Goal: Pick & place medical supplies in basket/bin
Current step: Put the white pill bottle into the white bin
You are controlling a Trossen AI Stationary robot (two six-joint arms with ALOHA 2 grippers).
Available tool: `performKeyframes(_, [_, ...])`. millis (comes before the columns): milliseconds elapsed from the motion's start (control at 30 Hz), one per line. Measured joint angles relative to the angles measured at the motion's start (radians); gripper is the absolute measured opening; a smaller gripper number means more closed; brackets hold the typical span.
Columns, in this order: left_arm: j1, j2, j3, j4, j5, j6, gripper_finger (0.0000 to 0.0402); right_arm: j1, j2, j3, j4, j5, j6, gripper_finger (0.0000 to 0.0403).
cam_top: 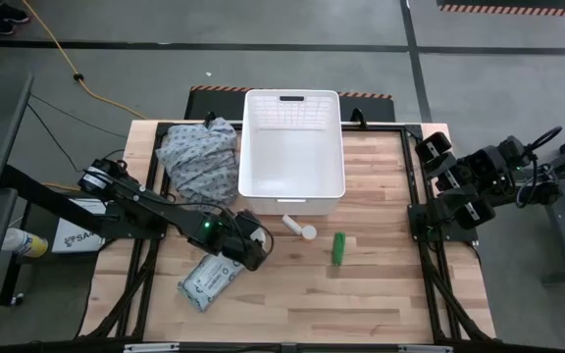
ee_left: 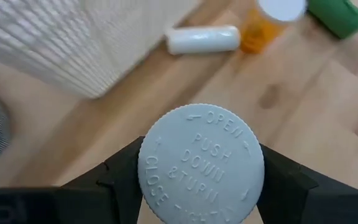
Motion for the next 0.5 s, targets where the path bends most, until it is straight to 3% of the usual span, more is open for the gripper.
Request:
performKeyframes(333, [0.000, 0.001, 0.124, -0.002, 0.087, -0.005, 0.0284, 0.000, 0.000, 0.000, 0.000, 0.000, 0.000, 0.0142])
performKeyframes(500, [-0.001, 0.001, 0.227, -0.001, 0.137, 0.016, 0.0269, 0.000, 0.000, 0.000, 0.000, 0.000, 0.000, 0.0142])
